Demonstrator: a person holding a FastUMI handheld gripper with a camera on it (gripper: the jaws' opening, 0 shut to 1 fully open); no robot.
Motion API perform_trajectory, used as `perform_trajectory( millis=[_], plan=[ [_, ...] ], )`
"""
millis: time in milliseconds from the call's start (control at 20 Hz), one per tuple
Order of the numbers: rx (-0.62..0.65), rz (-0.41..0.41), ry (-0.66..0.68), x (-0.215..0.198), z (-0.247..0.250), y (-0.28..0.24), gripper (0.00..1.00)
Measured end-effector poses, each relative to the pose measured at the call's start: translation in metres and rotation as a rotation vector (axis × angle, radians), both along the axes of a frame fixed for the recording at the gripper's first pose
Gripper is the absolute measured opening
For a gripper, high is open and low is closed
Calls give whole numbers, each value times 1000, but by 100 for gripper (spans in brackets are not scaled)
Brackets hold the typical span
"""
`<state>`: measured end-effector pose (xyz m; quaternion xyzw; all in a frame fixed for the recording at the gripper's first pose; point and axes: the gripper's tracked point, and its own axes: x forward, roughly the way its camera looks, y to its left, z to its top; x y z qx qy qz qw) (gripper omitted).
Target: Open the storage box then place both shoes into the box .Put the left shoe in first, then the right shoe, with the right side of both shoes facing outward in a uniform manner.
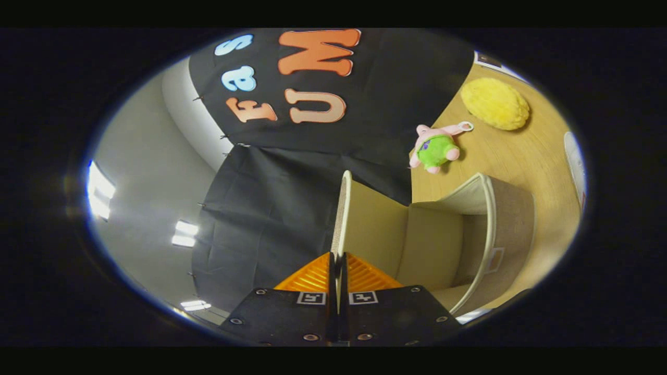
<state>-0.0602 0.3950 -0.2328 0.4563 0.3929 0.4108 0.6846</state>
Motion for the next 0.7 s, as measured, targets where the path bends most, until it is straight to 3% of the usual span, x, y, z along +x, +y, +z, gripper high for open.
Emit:
perform_trajectory(
  millis=[300,700],
  plan=[
    [-72,-22,-89,-9,14,64,2],
    [-224,16,-148,-24,-4,144,5]
  ],
)
